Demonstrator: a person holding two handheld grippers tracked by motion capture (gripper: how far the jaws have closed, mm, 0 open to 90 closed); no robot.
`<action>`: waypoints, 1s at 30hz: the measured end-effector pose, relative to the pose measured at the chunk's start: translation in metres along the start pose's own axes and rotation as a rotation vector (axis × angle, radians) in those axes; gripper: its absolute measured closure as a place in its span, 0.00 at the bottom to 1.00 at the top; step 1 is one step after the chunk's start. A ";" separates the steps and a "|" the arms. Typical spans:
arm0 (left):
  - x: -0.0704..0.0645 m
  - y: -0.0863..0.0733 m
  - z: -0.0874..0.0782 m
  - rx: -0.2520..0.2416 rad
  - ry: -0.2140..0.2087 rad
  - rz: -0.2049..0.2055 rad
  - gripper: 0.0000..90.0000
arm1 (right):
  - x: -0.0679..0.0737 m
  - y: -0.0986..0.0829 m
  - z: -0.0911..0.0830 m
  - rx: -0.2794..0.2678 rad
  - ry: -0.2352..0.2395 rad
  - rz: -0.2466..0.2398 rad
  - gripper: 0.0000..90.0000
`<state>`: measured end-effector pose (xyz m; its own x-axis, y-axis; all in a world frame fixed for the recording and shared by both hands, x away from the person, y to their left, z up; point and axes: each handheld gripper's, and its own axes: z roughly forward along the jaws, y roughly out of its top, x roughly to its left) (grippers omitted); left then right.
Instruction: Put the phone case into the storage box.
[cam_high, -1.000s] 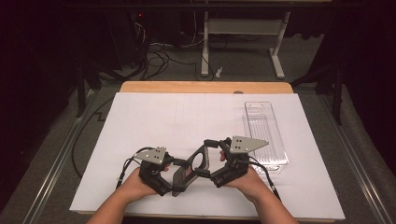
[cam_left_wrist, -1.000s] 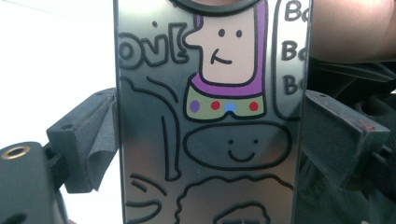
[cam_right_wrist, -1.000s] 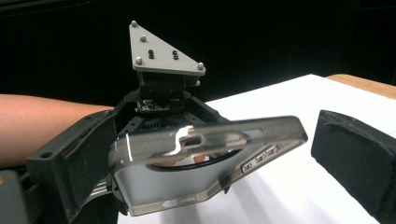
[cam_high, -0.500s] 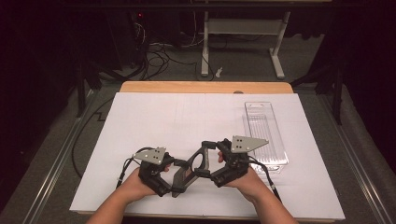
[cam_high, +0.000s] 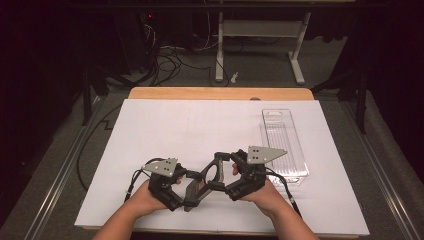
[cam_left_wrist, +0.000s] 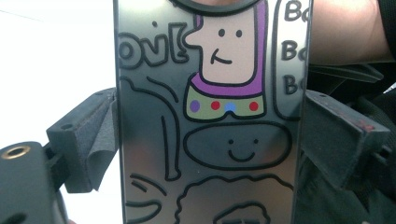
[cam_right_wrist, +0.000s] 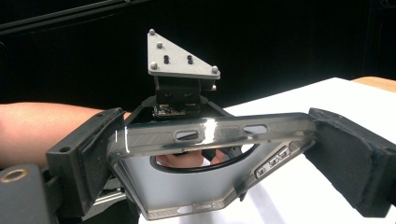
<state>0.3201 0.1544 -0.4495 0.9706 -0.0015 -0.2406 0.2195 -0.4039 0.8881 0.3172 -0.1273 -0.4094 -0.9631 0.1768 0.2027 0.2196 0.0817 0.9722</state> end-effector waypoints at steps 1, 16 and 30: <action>0.000 0.000 0.001 0.001 0.000 0.001 0.15 | 0.000 0.000 0.000 0.001 0.002 0.000 0.09; -0.001 0.000 0.001 0.006 0.000 0.006 0.15 | 0.001 0.000 0.001 0.001 0.010 -0.009 0.13; -0.001 0.000 0.003 -0.008 -0.004 0.004 0.15 | 0.003 -0.001 0.001 -0.029 0.004 0.006 0.14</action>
<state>0.3192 0.1522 -0.4507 0.9710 -0.0068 -0.2390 0.2167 -0.3966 0.8920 0.3140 -0.1262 -0.4095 -0.9626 0.1731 0.2086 0.2205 0.0525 0.9740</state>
